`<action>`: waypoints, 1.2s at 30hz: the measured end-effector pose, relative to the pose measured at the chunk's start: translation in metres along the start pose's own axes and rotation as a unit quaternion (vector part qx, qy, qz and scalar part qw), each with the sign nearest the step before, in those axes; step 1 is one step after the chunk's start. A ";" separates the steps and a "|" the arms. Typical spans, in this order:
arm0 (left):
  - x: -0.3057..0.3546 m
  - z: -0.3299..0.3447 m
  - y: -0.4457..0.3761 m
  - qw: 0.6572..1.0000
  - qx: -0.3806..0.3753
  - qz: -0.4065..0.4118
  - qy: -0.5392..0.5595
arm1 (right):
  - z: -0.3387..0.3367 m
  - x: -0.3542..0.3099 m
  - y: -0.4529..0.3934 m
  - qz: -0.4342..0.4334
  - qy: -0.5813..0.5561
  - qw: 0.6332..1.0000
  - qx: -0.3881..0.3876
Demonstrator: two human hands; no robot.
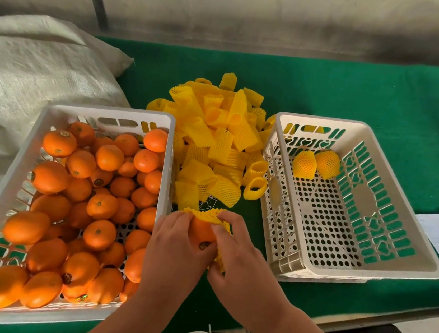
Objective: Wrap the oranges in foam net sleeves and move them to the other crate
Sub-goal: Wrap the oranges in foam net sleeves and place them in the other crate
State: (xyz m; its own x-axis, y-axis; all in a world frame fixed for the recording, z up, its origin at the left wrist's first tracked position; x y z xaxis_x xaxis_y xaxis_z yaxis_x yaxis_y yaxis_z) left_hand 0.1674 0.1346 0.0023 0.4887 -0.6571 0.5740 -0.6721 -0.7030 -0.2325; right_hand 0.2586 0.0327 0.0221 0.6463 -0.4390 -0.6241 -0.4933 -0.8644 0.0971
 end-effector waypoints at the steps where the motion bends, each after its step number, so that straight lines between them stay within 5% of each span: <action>1: -0.001 -0.002 -0.001 1.000 0.011 0.015 -0.017 | -0.003 -0.001 0.000 -0.005 -0.008 1.000 -0.001; 8: -0.011 -0.008 0.003 0.998 -0.004 0.022 0.064 | -0.034 0.020 0.001 0.075 -0.194 0.975 0.084; 14: 0.006 0.004 0.009 0.995 -0.027 0.081 0.054 | 0.001 0.023 -0.015 0.175 -0.247 0.951 -0.058; 19: 0.014 -0.003 0.011 0.993 0.001 0.103 0.055 | 0.001 0.023 -0.016 0.178 -0.242 0.953 0.027; 25: 0.015 -0.007 0.015 0.978 0.013 0.103 0.183 | -0.012 0.037 -0.018 0.191 -0.227 0.951 0.083; 28: -0.009 -0.011 0.014 0.933 0.066 -0.020 0.352 | -0.022 0.043 -0.022 0.182 -0.178 0.965 0.069; 30: -0.021 0.004 0.006 0.860 0.052 -0.168 0.479 | -0.025 0.041 -0.025 0.160 -0.137 0.976 0.055; 33: -0.005 0.044 0.001 0.678 -0.140 -0.344 0.634 | -0.022 0.030 -0.028 0.111 -0.094 0.989 -0.003; 34: 0.006 0.047 0.000 0.648 -0.204 -0.334 0.653 | -0.020 0.026 -0.031 0.098 -0.086 0.991 -0.022; 36: 0.010 0.049 -0.006 0.654 -0.241 -0.297 0.652 | -0.022 0.022 -0.035 0.080 -0.080 0.993 -0.039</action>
State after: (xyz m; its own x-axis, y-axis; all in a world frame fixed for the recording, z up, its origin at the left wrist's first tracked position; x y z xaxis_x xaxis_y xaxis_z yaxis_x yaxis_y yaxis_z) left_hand 0.2034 0.1187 -0.0287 0.0637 0.7055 0.7059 -0.8304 -0.3548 0.4295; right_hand 0.3027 0.0480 0.0217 0.4595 -0.5325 -0.7108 -0.5317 -0.8060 0.2601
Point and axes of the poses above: each hand's wrist, its own y-axis away from the middle knuckle, its own z-axis out of the palm, x = y × z, the point moved 8 cm from there along -y, towards the middle knuckle, and after that the axes turned 13 degrees about z, right-handed, at the moved point
